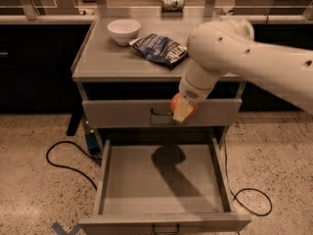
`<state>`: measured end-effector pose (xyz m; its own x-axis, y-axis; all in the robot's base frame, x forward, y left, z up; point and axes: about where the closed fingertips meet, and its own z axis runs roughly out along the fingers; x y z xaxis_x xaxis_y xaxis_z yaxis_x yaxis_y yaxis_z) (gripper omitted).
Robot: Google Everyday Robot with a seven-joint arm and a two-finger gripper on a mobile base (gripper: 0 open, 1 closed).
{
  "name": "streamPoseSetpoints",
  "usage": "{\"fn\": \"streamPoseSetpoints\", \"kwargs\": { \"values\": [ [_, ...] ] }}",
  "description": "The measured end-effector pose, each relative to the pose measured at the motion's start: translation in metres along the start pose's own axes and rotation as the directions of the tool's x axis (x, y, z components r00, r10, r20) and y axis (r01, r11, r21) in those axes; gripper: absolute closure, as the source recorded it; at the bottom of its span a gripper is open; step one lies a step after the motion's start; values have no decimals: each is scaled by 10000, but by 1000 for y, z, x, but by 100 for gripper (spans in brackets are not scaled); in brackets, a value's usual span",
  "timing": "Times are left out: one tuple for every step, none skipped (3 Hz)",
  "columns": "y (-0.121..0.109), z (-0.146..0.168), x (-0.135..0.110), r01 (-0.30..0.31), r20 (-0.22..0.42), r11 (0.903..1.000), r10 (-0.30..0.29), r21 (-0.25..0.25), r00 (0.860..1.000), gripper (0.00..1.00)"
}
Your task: Pick apple from middle drawer and place on counter
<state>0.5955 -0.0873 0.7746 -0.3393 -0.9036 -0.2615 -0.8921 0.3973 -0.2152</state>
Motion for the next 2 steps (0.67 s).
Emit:
{"fn": "streamPoseSetpoints", "kwargs": {
  "values": [
    [-52, -23, -1, 300, -877, 9994, -283, 180, 9957, 100],
    [-77, -56, 1, -28, -796, 9980, 78, 629, 9968, 100]
  ]
}}
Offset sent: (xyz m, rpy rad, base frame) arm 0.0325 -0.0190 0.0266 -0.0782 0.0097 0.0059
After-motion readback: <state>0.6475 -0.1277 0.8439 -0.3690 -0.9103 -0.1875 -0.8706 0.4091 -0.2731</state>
